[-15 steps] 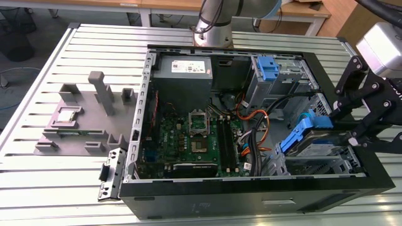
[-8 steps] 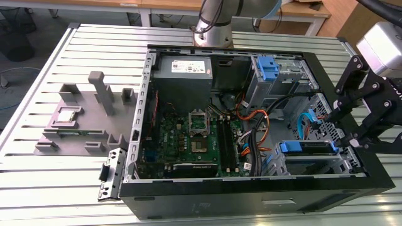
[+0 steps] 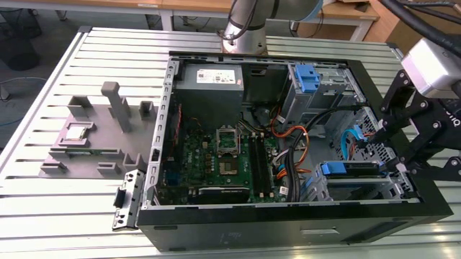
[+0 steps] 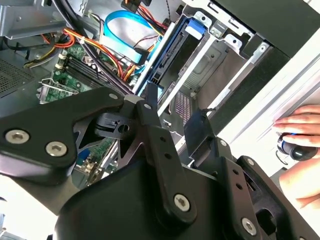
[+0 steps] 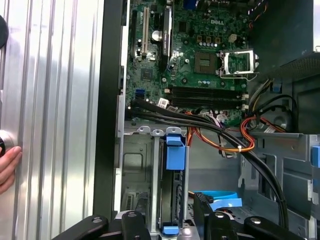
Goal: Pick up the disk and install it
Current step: 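Insert the disk into the insertion slot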
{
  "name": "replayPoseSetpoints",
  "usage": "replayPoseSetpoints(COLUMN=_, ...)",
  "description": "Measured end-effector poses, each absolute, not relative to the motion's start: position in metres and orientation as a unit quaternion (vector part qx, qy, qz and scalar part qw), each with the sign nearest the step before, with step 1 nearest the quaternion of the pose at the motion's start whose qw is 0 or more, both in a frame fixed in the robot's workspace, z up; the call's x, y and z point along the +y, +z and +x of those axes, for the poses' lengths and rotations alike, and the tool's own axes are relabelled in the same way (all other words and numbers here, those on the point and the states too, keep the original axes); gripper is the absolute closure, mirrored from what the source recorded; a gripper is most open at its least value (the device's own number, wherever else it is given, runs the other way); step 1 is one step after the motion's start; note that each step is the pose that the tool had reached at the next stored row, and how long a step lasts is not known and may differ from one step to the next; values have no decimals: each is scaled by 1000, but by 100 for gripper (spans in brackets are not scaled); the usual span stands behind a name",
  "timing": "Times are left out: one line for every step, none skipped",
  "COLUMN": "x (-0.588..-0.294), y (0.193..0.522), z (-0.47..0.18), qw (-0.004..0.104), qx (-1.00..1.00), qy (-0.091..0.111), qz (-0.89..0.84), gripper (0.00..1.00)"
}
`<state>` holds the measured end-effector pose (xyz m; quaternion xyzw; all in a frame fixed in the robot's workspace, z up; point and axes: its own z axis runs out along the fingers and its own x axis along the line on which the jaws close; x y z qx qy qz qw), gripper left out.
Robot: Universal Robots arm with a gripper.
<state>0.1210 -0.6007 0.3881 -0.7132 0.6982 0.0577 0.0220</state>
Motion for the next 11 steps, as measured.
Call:
replayPoseSetpoints(x=-601, y=386, z=121, qw=22, qx=698, qy=58, qz=-713, gripper=52)
replayPoseSetpoints(x=-601, y=385, z=121, qw=22, qx=698, qy=58, qz=-714, gripper=52)
replayPoseSetpoints(x=-601, y=384, z=121, qw=22, qx=698, qy=58, qz=-714, gripper=52)
replayPoseSetpoints(x=-601, y=384, z=121, qw=22, qx=698, qy=58, qz=-714, gripper=52)
replayPoseSetpoints(x=-601, y=384, z=121, qw=22, qx=698, qy=58, qz=-714, gripper=52)
replayPoseSetpoints(x=-601, y=384, z=121, qw=22, qx=698, qy=57, qz=-714, gripper=52)
replayPoseSetpoints(x=-601, y=384, z=121, qw=22, qx=698, qy=57, qz=-714, gripper=52)
replayPoseSetpoints(x=-601, y=384, z=121, qw=22, qx=698, qy=57, qz=-714, gripper=52)
replayPoseSetpoints(x=-601, y=384, z=121, qw=22, qx=698, qy=57, qz=-714, gripper=52)
replayPoseSetpoints(x=-601, y=384, z=121, qw=22, qx=698, qy=57, qz=-714, gripper=52)
replayPoseSetpoints(x=-601, y=384, z=121, qw=22, qx=698, qy=57, qz=-714, gripper=53)
